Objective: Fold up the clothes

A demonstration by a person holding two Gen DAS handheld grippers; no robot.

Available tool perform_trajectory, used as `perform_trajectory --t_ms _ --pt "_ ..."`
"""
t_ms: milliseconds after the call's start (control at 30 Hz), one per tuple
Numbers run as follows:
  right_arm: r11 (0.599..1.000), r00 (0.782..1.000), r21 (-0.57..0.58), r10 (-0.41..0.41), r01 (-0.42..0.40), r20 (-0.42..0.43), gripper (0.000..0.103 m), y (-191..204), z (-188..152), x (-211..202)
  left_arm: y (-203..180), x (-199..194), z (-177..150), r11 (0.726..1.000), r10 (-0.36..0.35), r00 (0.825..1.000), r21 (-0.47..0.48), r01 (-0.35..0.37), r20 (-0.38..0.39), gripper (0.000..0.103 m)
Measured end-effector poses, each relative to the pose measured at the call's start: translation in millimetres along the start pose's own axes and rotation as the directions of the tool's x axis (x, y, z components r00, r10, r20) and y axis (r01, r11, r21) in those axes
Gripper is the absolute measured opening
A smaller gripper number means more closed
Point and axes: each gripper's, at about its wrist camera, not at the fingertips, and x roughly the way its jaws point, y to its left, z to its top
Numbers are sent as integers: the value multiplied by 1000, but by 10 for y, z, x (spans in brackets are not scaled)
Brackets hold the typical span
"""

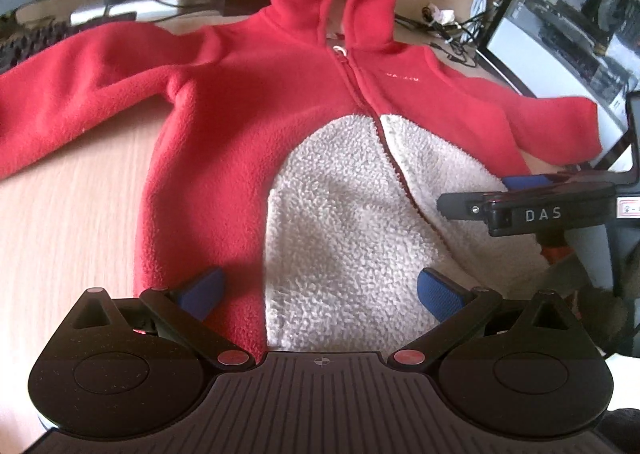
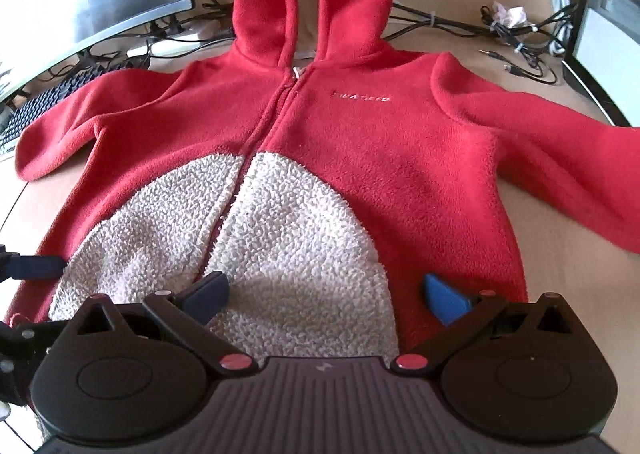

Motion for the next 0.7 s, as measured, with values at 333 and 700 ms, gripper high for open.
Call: perform_trajectory --t_ms 333,700 --pt "972 948 41 -236 233 215 103 -411 -467 -1143 70 -653 -195 961 82 985 249 -118 149 103" --pt "847 895 -292 -412 445 168 103 99 -1385 -993 113 -695 -665 849 201 974 477 -229 109 103"
